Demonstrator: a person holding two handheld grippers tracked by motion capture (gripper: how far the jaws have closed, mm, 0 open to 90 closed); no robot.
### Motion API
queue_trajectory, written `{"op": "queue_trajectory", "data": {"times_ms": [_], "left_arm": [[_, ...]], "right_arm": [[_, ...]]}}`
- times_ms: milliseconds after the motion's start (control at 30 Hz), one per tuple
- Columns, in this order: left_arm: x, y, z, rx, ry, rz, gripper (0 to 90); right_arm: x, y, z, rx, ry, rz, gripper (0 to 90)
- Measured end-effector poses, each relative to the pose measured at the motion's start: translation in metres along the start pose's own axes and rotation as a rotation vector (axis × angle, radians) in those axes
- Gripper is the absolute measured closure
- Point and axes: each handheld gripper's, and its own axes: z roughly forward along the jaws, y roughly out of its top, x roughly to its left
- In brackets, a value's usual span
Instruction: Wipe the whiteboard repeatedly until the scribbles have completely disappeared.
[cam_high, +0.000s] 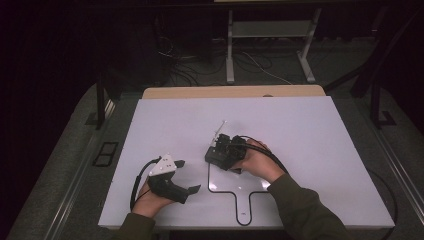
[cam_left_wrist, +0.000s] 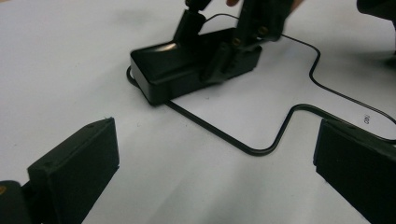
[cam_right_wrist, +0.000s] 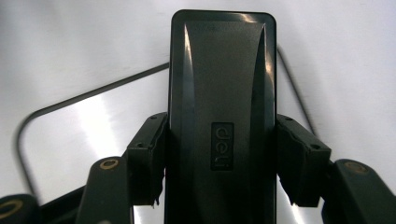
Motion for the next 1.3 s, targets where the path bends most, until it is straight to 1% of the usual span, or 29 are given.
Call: {"op": "queue_trajectory", "data": {"times_ms": [33,67,133,167,200,433,467,500,533,567,600,667,867,900,1033,1100,1167,1233,1267,1300], "left_arm": [[0.0,0.0,0.0,-0.001,0.0,0.0,0.0],[0.0,0.0,0.0,0.0,-0.001,0.0,0.0],[0.0,0.0,0.0,-0.001,-0.001,-0.001,0.0],[0.0,0.0,0.0,-0.001,-0.002,0.0,0.0],[0.0,0.0,0.0,-0.001,-0.002,0.0,0.0],[-0.001,0.0,0.001,-0.003,-0.001,-0.002,0.0],[-0.001,0.0,0.001,-0.004,-0.001,-0.003,0.0],[-0.001,0.0,0.001,-0.004,-0.001,-0.003,0.0],[-0.001,0.0,0.001,-0.003,-0.001,-0.003,0.0],[-0.002,0.0,0.001,-0.004,-0.001,-0.002,0.0],[-0.002,0.0,0.001,-0.002,-0.001,-0.001,0.0],[-0.001,0.0,0.001,-0.002,-0.002,0.0,0.0],[0.0,0.0,0.002,0.001,-0.006,0.004,0.0],[0.0,0.0,0.002,0.0,-0.006,0.002,0.0],[0.0,0.0,0.002,0.0,-0.006,0.003,0.0],[-0.001,0.0,0.002,-0.001,-0.007,0.002,0.0],[0.0,0.0,0.002,0.0,-0.007,0.002,0.0],[-0.001,0.0,0.002,-0.001,-0.006,0.0,0.0],[-0.001,0.0,0.002,-0.001,-0.006,0.0,0.0],[-0.001,0.0,0.002,0.0,-0.007,0.003,0.0]], "right_arm": [[-0.002,0.001,0.0,0.003,-0.015,0.006,39.0],[-0.004,0.001,0.001,0.005,-0.017,0.012,39.0],[-0.004,0.002,0.001,0.006,-0.013,0.017,39.0],[-0.003,0.001,0.001,0.008,-0.011,0.011,39.0],[0.0,0.001,0.0,0.012,0.008,0.01,38.9],[0.022,-0.007,-0.004,-0.001,0.063,-0.056,38.9],[0.024,-0.008,-0.005,-0.003,0.069,-0.062,38.9],[0.025,-0.009,-0.005,-0.004,0.065,-0.074,38.9],[0.024,-0.009,-0.005,-0.008,0.07,-0.074,38.9],[0.023,-0.009,-0.005,-0.014,0.078,-0.059,38.9],[0.02,-0.009,-0.005,-0.012,0.06,-0.058,38.9],[0.013,-0.009,-0.004,-0.02,0.063,-0.024,38.9],[-0.008,-0.012,-0.003,-0.027,0.043,0.037,38.8],[-0.01,-0.013,-0.003,-0.032,0.051,0.048,38.9],[-0.013,-0.014,-0.003,-0.036,0.054,0.058,38.9],[-0.014,-0.015,-0.004,-0.04,0.066,0.064,38.9],[-0.016,-0.016,-0.006,-0.05,0.062,0.072,38.9],[-0.019,-0.017,-0.009,-0.062,0.066,0.079,38.9],[-0.019,-0.017,-0.01,-0.07,0.069,0.094,38.9],[-0.02,-0.018,-0.012,-0.074,0.073,0.096,38.9]]}}
